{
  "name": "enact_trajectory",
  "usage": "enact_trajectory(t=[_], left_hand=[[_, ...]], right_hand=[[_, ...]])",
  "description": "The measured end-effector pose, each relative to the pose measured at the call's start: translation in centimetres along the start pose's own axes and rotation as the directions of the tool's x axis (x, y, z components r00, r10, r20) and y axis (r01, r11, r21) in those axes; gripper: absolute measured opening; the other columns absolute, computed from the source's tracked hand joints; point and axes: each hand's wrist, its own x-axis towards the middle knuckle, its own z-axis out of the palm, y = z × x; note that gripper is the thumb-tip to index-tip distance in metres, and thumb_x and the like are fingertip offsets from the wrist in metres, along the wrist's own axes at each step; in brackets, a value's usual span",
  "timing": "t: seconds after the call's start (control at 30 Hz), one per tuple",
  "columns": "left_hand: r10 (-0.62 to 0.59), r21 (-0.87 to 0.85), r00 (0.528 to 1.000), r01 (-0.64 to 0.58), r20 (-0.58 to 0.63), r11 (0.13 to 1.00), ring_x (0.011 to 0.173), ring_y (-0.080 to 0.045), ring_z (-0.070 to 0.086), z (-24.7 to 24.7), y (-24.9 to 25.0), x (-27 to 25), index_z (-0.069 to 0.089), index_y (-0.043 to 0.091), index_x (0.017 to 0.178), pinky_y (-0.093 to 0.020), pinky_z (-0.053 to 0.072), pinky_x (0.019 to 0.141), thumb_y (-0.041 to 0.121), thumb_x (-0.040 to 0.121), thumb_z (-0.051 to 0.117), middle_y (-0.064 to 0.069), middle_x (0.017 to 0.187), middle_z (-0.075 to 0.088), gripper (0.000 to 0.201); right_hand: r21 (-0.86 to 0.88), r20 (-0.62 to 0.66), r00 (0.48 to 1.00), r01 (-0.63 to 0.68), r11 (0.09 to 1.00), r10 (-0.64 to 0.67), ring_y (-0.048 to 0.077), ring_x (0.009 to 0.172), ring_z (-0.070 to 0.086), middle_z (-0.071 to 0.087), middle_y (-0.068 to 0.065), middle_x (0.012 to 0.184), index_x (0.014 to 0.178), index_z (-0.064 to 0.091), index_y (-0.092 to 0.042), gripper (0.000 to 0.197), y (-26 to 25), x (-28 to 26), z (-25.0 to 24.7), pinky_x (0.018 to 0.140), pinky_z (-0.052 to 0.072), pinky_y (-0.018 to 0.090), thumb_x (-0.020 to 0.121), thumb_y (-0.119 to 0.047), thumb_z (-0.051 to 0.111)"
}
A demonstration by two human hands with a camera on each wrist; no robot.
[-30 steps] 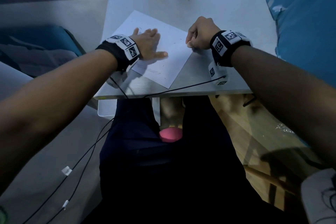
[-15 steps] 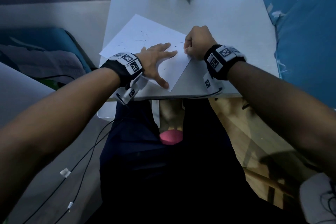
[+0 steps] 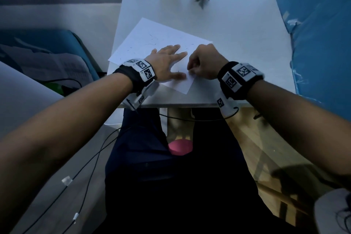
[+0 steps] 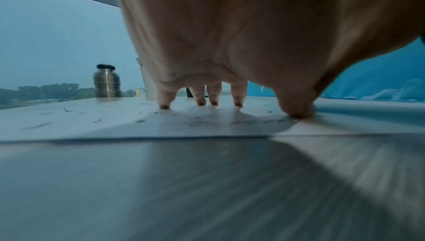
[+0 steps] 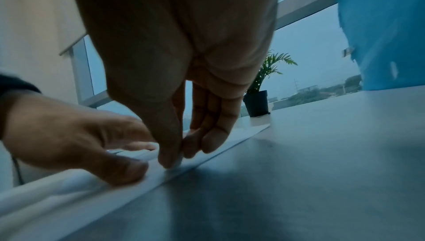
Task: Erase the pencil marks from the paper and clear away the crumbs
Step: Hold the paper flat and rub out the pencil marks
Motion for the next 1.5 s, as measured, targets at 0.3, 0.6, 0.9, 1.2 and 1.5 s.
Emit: enact_trajectory(t=[0.3,0.6,0.9,1.2,1.5], left_hand=[[0.25,-0.008,0.949,-0.256,-0.194,0.967,0.143,-0.028,0.033,-1.0,-0.4,-1.0,0.047,0.01,0.143,-0.046,0.023,0.117,0.037,0.098,0.04,-0.009,0.156,0.036,0.052],[0.202,-0.002,0.955,-0.206,0.216,0.978,0.15,-0.014,-0.007,-0.9,-1.6,-1.7,0.004,0.031,0.157,-0.053,-0.003,0.12,0.065,0.096,0.012,0.006,0.164,-0.008,0.07],[-0.017,-0.075,0.996,0.023,0.09,0.997,0.151,-0.021,0.001,-0.5,0.9,0.2,0.018,0.058,0.146,-0.069,0.018,0.111,0.09,0.053,0.055,-0.003,0.164,0.003,0.105],[-0.075,-0.03,0.972,0.084,0.222,0.996,0.15,-0.026,-0.014,-1.8,1.7,0.8,0.01,0.065,0.143,-0.074,0.01,0.108,0.078,0.062,0.07,0.001,0.163,-0.016,0.101],[-0.11,0.007,0.961,0.112,0.254,0.994,0.149,-0.022,-0.018,-2.0,1.9,0.8,-0.002,0.061,0.146,-0.07,0.008,0.111,0.077,0.065,0.068,0.005,0.162,-0.021,0.108]], right_hand=[[-0.038,0.014,0.996,-0.086,0.996,0.086,0.014,0.067,0.059,0.075,0.008,0.079,0.082,0.079,-0.01,0.02,1.9,1.0,-1.4,0.071,0.042,0.018,0.072,-0.001,0.065],[-0.054,0.026,0.999,-0.04,0.998,0.041,0.011,0.069,0.057,0.075,0.009,0.081,0.083,0.08,-0.008,0.025,1.6,1.1,-1.8,0.079,0.053,0.027,0.072,0.003,0.061],[-0.039,0.01,0.997,-0.074,0.996,0.074,0.017,0.074,0.065,0.075,0.008,0.08,0.084,0.08,-0.01,0.013,1.1,1.4,-2.2,0.071,0.046,0.02,0.073,-0.007,0.074],[-0.091,0.12,0.993,0.013,0.996,-0.002,0.017,0.076,0.067,0.075,0.005,0.08,0.083,0.08,-0.013,0.011,-0.3,0.2,-1.4,0.074,0.051,0.022,0.072,-0.014,0.076],[0.057,-0.009,0.989,-0.149,0.987,0.149,0.017,0.077,0.068,0.075,0.008,0.079,0.082,0.08,-0.009,0.013,2.1,1.4,-1.9,0.062,0.045,0.013,0.07,-0.009,0.074]])
